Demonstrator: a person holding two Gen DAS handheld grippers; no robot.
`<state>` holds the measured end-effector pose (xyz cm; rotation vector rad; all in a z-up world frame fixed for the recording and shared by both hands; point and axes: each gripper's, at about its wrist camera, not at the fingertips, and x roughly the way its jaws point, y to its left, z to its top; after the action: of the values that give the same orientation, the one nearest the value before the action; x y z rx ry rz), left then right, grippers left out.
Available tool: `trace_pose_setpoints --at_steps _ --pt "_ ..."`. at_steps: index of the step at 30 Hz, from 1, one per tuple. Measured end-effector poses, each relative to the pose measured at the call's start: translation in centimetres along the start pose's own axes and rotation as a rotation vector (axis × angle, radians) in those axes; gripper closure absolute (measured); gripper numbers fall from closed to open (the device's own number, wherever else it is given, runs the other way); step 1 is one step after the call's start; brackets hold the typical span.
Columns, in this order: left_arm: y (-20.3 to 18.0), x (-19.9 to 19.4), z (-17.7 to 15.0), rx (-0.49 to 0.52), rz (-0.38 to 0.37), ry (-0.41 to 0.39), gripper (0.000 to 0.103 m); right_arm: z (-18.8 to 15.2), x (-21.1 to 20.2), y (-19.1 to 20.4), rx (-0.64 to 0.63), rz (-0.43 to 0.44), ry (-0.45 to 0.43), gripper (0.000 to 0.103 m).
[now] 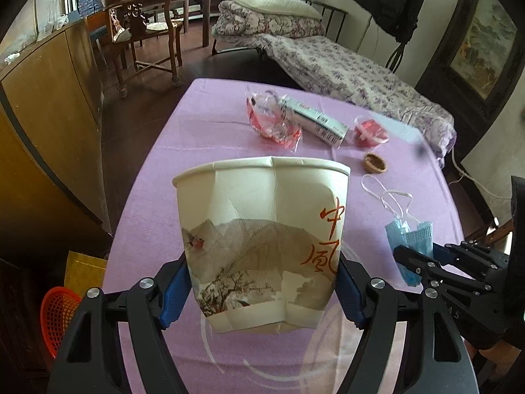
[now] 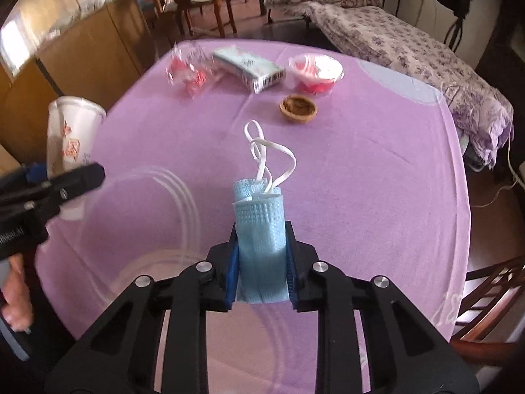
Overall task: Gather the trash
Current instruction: 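Carry paper cup and mask to the red wastebasket and open both grippers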
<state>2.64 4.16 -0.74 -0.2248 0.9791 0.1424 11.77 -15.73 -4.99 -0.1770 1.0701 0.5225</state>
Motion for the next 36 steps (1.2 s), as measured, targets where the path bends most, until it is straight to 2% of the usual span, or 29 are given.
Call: trace_pose_setpoints --at_steps 5,14,20,25,36 --pt "0.5 -2.7 -0.9 0.011 -0.003 -0.044 0.028 -1.0 -1.9 1.2 0.046 0.063 -0.045 0.078" --pt "5.3 -7.7 -3.1 -0.048 0.011 -0.096 0.028 -3.1 -3.6 5.3 0.039 0.145 -0.017 0.078" --pt "9.5 -11.6 -4.9 -0.113 0.036 -0.149 0.028 -3.4 -5.7 9.9 -0.027 0.194 -0.035 0.078" --pt "12.9 -13.3 -6.5 -0.166 0.076 -0.162 0.028 -3.3 -6.7 14.7 -0.113 0.252 -0.032 0.078" --pt "21.1 -14.0 -10.2 -0.319 0.165 -0.122 0.028 -2.5 -5.4 24.3 -0.284 0.345 0.042 0.078"
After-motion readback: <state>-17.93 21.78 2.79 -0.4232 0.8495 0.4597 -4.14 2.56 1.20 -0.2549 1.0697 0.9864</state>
